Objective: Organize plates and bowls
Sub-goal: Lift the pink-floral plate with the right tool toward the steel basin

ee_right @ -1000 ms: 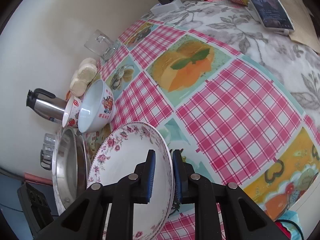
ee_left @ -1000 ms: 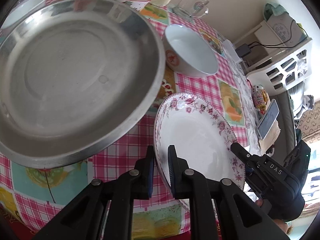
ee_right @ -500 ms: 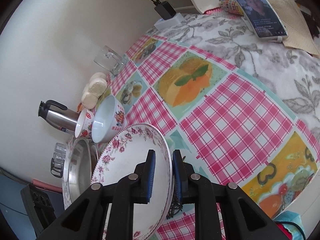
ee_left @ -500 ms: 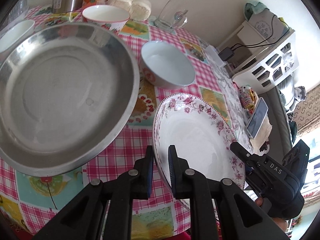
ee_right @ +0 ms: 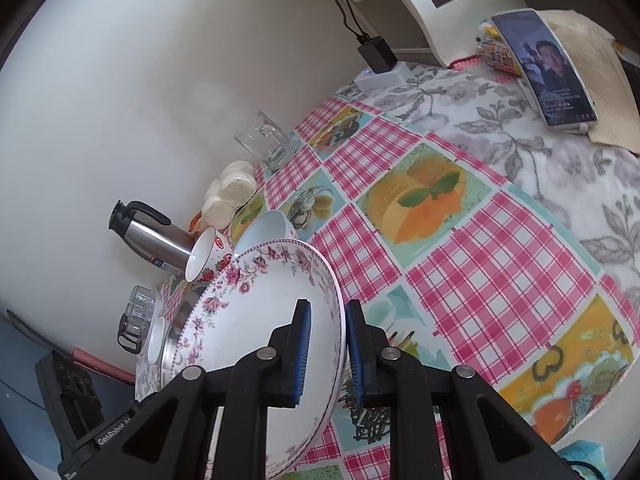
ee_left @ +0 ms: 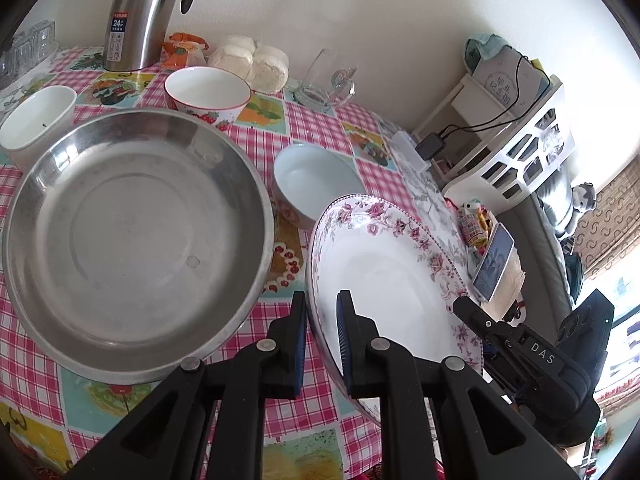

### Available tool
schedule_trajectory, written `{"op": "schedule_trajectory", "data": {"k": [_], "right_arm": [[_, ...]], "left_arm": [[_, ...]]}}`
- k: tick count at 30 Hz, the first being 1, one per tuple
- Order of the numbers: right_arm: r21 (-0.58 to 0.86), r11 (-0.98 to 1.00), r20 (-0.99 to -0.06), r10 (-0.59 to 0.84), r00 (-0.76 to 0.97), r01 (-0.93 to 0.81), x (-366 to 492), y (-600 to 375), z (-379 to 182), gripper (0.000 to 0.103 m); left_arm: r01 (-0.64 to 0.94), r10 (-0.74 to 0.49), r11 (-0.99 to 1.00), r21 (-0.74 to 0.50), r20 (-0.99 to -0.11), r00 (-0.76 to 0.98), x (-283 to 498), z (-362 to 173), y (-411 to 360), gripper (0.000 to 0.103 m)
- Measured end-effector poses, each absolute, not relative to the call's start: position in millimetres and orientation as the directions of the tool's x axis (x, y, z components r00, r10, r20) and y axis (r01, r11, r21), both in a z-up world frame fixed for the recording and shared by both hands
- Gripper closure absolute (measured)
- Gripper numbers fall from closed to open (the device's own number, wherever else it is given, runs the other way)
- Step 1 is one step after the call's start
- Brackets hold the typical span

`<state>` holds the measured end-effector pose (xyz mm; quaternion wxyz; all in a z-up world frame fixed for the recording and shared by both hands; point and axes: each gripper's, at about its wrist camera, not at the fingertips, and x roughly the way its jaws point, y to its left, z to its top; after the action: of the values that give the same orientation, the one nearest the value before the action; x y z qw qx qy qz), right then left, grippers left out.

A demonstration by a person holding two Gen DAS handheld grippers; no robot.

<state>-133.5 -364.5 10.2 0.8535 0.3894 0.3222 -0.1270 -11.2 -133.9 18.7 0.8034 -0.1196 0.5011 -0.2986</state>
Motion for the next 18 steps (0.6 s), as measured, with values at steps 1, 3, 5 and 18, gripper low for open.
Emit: {"op": "schedule_trajectory", "data": {"k": [1, 3, 5, 18], "right_arm": [[0.584, 0.666, -0.647, 0.037, 0.762, 0.463, -132.0, -363.2, 12.1, 0.084], [0.579, 0.675, -0.644, 0.036, 0.764, 0.456, -129.0, -359.9, 16.9, 0.084], [0.566, 0.691, -0.645, 0.031, 0.764, 0.450, -124.7, -355.2, 22.6, 0.084], [0.522, 0.770, -0.639, 0.068, 0.766, 0.366, -75.8, -308.6, 57.2, 0.084]], "left_arm": [[0.360, -0.600, 0.793, -0.491, -0.731, 0.326, -10.8, 20.3, -131.8, 0.088], [0.359, -0.601, 0.794, -0.491, -0.725, 0.338, -9.4, 22.9, -128.4, 0.088], [0.355, -0.601, 0.795, -0.492, -0.719, 0.350, -7.5, 25.7, -124.8, 0.088], [0.263, -0.612, 0.787, -0.559, -0.649, 0.452, 16.7, 47.7, -66.2, 0.089]]}}
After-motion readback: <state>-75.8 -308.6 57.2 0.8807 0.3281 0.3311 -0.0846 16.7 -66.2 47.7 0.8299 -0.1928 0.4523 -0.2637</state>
